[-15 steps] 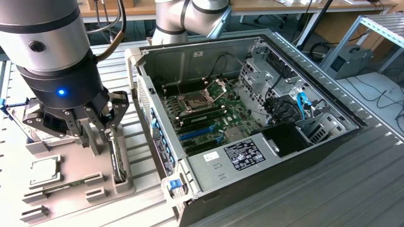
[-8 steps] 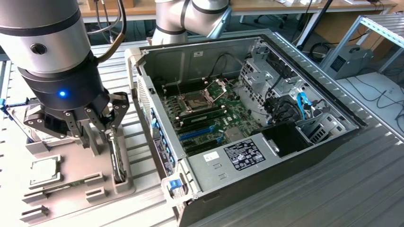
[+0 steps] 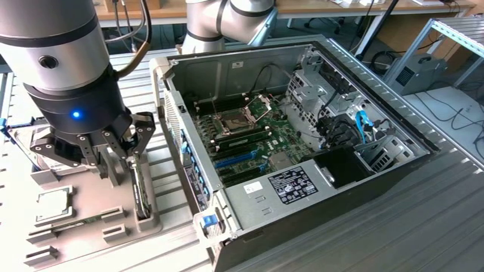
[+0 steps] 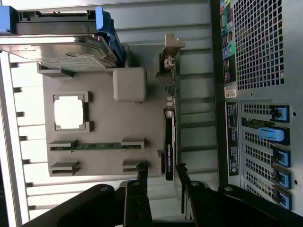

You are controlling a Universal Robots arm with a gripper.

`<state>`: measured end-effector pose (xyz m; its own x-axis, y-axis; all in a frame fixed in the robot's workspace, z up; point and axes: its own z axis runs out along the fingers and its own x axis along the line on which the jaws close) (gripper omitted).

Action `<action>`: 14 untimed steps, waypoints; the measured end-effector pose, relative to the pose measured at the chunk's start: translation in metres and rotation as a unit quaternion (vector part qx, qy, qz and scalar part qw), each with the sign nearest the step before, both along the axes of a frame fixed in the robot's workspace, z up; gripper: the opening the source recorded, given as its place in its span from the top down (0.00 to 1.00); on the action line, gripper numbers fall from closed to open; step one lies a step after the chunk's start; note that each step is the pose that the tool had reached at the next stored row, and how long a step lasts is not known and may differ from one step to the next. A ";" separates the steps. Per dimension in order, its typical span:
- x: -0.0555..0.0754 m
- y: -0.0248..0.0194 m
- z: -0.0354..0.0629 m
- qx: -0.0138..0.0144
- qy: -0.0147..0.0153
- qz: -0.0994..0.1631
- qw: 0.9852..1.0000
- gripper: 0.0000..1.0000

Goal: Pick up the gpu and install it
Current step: 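Pick up the gpu and move the gpu toward the slot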

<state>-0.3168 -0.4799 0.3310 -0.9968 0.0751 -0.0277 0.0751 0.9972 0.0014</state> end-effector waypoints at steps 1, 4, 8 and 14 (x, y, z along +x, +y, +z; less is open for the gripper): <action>0.000 0.0000 -0.0003 0.000 0.000 0.000 1.000 0.64; 0.000 0.0000 -0.0013 0.000 0.000 0.000 1.000 0.64; 0.000 0.0000 -0.0027 0.000 0.000 0.000 1.000 0.64; 0.000 0.0000 -0.0047 0.000 0.000 0.000 1.000 0.64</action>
<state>-0.3163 -0.4799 0.3263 -0.9968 0.0751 -0.0277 0.0751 0.9972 0.0013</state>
